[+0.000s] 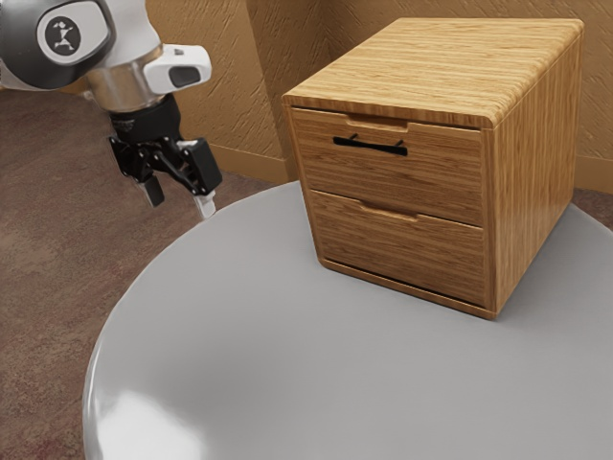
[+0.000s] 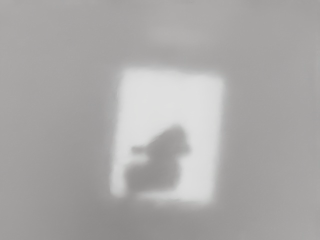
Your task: Pull the drawer handle with one arm to open the drawer
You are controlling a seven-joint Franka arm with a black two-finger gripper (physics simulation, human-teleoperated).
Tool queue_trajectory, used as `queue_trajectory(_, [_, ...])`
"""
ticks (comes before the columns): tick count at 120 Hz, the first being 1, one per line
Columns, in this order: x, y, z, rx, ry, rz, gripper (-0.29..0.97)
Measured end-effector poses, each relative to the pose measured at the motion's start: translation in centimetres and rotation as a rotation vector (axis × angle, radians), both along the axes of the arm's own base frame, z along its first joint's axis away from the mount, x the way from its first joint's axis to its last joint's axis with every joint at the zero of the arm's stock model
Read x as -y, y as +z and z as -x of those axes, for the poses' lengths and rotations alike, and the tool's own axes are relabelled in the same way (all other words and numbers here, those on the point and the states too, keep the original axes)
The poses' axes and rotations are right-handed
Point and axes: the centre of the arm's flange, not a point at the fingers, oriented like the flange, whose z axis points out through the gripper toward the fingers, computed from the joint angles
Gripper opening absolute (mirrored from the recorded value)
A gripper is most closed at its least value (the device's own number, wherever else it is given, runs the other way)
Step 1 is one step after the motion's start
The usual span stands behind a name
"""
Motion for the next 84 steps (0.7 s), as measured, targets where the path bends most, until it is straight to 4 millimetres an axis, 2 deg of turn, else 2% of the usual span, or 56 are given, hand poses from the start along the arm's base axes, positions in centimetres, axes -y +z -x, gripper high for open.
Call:
queue_trajectory(17, [1.5,0.3,-0.5,0.031,-0.032,-0.003,0.68])
queue_trajectory(33, [1.6,0.5,-0.6,0.046,-0.036,-0.002,0.68])
queue_trajectory(47, [0.9,7.7,1.6,0.173,-0.019,-0.005,0.68])
queue_trajectory(56, [0.4,10.0,2.9,0.200,0.004,-0.004,0.68])
queue_trajectory(68, [0.4,10.3,3.3,0.188,0.080,0.010,0.68])
queue_trajectory(84, [1.8,9.8,3.0,0.161,0.244,0.067,0.68])
